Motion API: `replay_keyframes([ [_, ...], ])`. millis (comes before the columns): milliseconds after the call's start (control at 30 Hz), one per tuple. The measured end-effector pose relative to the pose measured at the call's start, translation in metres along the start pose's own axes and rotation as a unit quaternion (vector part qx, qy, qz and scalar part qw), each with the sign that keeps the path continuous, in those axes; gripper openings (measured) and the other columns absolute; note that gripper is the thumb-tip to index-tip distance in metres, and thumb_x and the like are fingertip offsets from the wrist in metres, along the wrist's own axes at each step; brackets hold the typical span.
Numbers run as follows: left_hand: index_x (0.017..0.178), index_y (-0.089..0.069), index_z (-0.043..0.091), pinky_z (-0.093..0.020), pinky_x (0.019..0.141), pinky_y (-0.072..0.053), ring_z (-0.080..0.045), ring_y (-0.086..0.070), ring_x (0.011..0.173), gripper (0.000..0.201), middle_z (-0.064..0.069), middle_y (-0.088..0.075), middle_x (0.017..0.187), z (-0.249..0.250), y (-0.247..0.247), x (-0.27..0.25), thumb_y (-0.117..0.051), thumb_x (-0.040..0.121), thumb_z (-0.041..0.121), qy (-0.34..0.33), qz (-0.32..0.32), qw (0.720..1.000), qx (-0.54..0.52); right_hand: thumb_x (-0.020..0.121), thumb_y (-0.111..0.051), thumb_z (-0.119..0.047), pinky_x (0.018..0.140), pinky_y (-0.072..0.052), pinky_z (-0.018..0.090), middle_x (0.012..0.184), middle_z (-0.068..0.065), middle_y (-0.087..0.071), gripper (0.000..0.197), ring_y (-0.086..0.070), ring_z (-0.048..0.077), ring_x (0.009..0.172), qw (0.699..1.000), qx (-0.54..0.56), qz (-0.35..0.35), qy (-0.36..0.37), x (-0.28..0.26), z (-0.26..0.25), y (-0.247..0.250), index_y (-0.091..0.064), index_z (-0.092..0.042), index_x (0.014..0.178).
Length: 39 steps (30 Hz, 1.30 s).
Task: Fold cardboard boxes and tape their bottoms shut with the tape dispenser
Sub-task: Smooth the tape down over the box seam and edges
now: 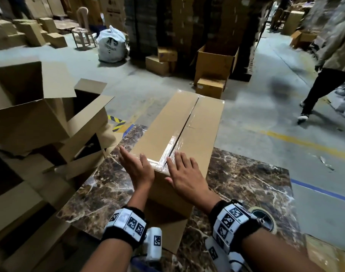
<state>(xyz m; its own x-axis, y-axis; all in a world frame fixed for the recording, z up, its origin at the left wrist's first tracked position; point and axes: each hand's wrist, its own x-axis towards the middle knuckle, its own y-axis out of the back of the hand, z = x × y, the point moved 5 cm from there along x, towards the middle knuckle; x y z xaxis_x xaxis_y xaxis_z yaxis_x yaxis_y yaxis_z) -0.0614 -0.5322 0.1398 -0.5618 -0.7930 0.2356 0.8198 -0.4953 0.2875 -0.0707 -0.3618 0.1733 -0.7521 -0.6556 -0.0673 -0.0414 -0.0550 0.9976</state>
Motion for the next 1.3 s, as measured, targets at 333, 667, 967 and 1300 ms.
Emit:
replay_keyframes([
  [333, 0.15, -0.031, 0.001, -0.044, 0.116, -0.028, -0.036, -0.03, 0.138, 0.068, -0.022, -0.025, 0.153, -0.001, 0.005, 0.004, -0.04, 0.089, 0.029, -0.001, -0.044, 0.998, 0.04, 0.105, -0.02, -0.05, 0.115, -0.029, 0.054, 0.153, 0.005, -0.043, 0.052, -0.04, 0.028, 0.141, 0.991, 0.069, 0.113, -0.012, -0.044, 0.02, -0.009, -0.043, -0.027, 0.146],
  [667, 0.156, -0.013, 0.026, -0.046, 0.116, -0.028, -0.024, -0.025, 0.146, 0.081, -0.006, -0.018, 0.162, -0.015, 0.033, 0.019, -0.057, 0.093, 0.05, 0.026, -0.249, 0.967, 0.035, 0.095, -0.042, -0.059, 0.105, -0.031, 0.044, 0.138, -0.003, -0.055, 0.048, -0.045, 0.017, 0.13, 0.95, 0.19, 0.142, -0.201, -0.018, 0.005, 0.036, -0.057, -0.028, 0.129],
  [967, 0.156, -0.014, 0.026, -0.042, 0.116, -0.029, -0.021, -0.029, 0.144, 0.071, -0.003, -0.024, 0.161, -0.013, 0.036, 0.016, -0.055, 0.099, 0.034, 0.055, -0.245, 0.968, -0.026, 0.094, -0.002, -0.068, 0.115, 0.003, 0.067, 0.162, 0.012, 0.014, 0.068, 0.013, 0.034, 0.15, 0.952, 0.11, 0.016, -0.285, -0.005, -0.015, 0.007, 0.006, -0.037, 0.154],
  [1300, 0.108, -0.065, 0.021, -0.032, 0.086, -0.042, -0.015, -0.059, 0.111, 0.027, 0.005, -0.067, 0.112, -0.036, 0.034, 0.048, -0.053, 0.097, 0.043, 0.228, -0.398, 0.884, -0.091, 0.098, -0.04, -0.056, 0.096, -0.05, 0.047, 0.147, 0.012, -0.047, 0.063, -0.057, 0.028, 0.117, 0.672, 0.52, 0.264, -0.456, -0.063, 0.017, -0.019, -0.026, -0.028, 0.153],
])
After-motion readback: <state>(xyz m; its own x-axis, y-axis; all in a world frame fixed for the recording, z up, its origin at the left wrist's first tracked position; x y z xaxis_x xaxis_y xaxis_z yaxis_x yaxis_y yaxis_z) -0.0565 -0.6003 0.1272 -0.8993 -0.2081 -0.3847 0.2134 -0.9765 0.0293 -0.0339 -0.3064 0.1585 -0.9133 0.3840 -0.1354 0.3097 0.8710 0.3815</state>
